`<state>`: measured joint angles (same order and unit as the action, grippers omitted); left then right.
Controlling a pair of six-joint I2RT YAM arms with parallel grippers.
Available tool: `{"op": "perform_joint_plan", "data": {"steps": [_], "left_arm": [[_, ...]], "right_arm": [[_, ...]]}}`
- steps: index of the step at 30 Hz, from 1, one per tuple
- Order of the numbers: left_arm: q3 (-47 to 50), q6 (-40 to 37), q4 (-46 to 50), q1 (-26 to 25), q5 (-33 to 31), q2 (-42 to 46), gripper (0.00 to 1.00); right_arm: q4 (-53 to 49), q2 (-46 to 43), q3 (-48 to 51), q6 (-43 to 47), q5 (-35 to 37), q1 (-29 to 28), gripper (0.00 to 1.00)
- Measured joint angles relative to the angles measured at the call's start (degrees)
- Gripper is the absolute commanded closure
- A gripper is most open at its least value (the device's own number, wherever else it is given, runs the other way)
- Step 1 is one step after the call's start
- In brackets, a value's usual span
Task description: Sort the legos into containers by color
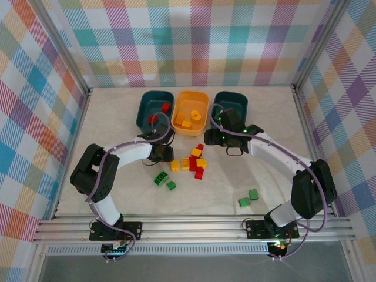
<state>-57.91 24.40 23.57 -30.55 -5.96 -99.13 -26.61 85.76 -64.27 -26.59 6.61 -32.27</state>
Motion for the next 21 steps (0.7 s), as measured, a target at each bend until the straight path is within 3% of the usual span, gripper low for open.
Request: {"op": "perform_joint_plan", "data": {"steps": [8,21], "left_arm": [[-0.04,1.73,0.0,-0.24,0.57,0.11,0.61],[-0.24,2.82,2.43,-1.64,0.2,2.27,0.62]], "right_arm": [[0.0,0.0,0.11,0.02,0.0,0.0,0.21],[0.02,0.0,0.11,0.0,0.0,0.0,0.21]]}}
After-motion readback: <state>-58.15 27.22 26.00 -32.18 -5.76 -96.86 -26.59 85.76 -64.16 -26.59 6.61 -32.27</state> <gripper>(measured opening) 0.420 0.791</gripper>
